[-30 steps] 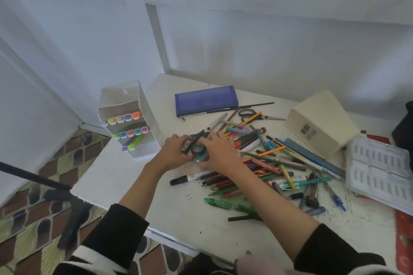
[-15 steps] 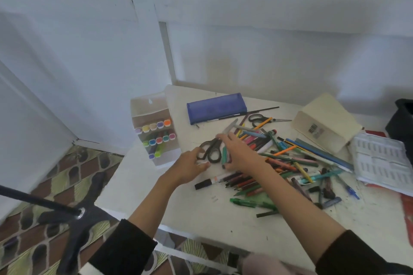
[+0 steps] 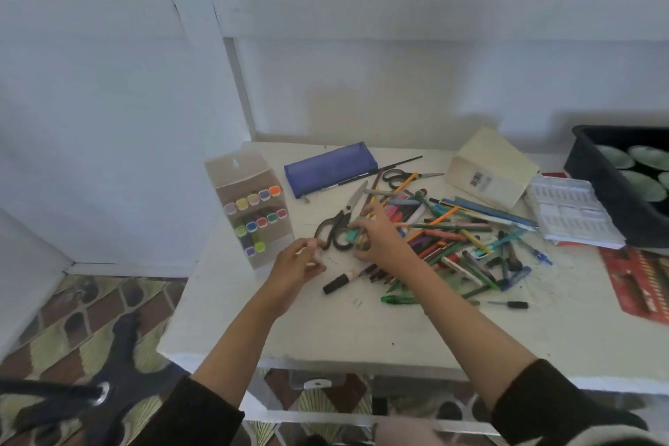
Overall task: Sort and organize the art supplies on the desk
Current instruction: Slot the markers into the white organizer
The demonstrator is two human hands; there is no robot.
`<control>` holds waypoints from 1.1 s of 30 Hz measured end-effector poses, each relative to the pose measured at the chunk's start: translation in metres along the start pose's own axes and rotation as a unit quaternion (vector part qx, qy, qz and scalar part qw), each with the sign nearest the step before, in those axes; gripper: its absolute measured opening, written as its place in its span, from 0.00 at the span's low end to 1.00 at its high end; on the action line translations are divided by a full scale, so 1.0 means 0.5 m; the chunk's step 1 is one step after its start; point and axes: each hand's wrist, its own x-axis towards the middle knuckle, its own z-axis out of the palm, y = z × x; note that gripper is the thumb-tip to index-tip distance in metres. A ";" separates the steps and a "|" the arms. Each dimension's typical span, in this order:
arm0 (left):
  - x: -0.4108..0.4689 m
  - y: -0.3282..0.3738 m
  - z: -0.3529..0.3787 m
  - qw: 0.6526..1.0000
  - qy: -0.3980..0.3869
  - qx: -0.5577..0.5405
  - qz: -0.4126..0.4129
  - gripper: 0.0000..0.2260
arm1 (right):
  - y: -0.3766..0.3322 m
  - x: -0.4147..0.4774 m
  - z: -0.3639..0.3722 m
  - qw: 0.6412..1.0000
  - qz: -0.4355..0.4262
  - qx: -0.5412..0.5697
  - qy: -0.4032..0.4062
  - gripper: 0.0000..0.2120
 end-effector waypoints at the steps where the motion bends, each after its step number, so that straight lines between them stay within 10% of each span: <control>1: -0.006 -0.001 -0.002 0.999 0.000 -0.040 -0.008 0.11 | -0.003 -0.001 0.004 1.000 -0.004 0.016 0.015 0.18; 24: -0.037 -0.061 -0.055 0.898 0.364 -0.234 -0.080 0.13 | -0.161 0.022 0.145 0.939 0.154 0.308 0.003 0.03; 33: 0.023 -0.048 -0.060 0.856 0.411 -0.280 -0.144 0.22 | -0.176 0.039 0.152 0.982 0.091 0.166 0.008 0.12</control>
